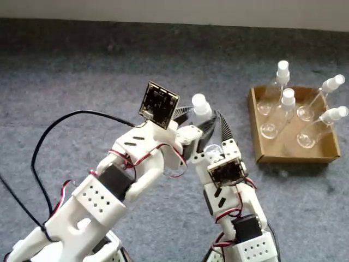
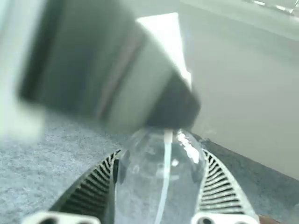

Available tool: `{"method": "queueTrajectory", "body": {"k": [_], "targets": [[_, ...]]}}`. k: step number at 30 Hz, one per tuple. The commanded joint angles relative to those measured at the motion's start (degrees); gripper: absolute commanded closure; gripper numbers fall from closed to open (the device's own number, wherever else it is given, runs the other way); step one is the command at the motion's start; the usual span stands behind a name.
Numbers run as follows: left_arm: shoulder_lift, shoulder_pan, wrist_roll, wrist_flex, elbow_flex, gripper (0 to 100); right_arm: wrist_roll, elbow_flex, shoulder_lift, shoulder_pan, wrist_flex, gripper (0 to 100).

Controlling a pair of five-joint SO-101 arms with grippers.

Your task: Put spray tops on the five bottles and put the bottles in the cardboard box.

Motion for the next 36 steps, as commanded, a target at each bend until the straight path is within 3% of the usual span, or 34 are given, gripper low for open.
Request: {"method": "queueTrajectory", "body": {"k": [1, 13, 22, 33, 36], "targets": [[0.84, 0.04, 0.70, 0.97, 0.13, 78, 0.44, 8.84, -0.48, -0.04, -0.48, 87.8], [-4.09, -1.45, 0.44, 1.85, 0.66, 64, 0.44, 8.84, -0.48, 0.04, -0.48, 87.8], [-14.73, -3.03, 0.35, 15.03, 0.57, 64, 0.44, 8.84, -0.48, 0.13, -0.40, 87.8], [-25.54, -11.56, 0.62, 29.98, 0.57, 64, 0.44, 8.84, -0.48, 0.13, 2.77, 87.8], [-30.29, -11.47, 0.44, 34.64, 0.66, 67, 0.53, 8.84, -0.48, 0.13, 2.77, 87.8]]}}
